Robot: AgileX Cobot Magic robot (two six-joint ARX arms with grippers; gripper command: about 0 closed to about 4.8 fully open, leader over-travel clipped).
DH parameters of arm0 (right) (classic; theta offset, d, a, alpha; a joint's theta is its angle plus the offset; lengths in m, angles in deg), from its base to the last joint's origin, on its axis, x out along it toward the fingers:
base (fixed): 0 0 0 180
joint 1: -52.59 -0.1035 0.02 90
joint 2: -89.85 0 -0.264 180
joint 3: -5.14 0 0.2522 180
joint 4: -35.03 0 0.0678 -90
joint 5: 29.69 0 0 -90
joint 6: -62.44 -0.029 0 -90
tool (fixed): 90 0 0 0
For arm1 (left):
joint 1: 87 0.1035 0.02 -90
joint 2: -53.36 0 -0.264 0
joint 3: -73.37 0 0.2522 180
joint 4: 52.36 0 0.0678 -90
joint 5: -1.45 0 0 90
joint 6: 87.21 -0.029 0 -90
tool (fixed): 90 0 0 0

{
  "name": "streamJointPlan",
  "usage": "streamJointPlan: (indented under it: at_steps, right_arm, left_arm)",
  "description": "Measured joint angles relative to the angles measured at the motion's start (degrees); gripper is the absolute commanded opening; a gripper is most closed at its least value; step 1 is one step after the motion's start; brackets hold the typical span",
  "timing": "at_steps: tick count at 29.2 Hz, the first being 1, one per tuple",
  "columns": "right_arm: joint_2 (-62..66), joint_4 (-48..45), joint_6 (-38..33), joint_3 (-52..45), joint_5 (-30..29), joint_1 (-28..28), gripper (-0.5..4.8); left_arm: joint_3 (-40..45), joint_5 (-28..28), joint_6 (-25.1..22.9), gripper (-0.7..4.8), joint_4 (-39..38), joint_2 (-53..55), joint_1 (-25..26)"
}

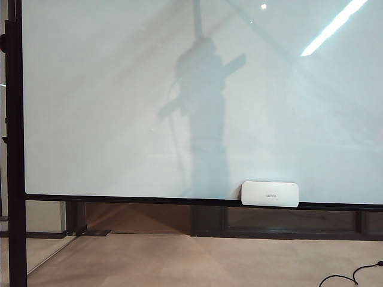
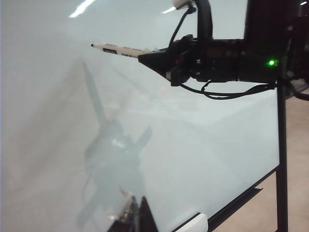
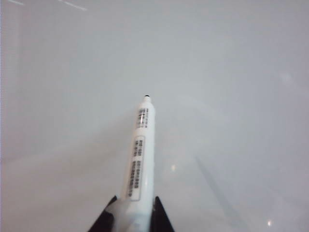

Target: Reach to the right to find the marker pen, pick it up, and write the number 20 on the whiteboard.

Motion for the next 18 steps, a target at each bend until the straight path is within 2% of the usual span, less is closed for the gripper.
streamJointPlan:
  at_steps: [9, 18]
  right_arm:
    - [1.2, -0.39, 0.92, -0.07, 2.1, 0.0, -0.02]
    - [1.2, -1.33, 0.98, -0.04, 2.14, 0.0, -0.02]
  left_arm:
    - [0.0, 2.43, -0.7, -0.05, 0.22, 0.0, -0.02]
    - [0.0, 1.53, -0.7, -0.05, 0.31, 0.0, -0.02]
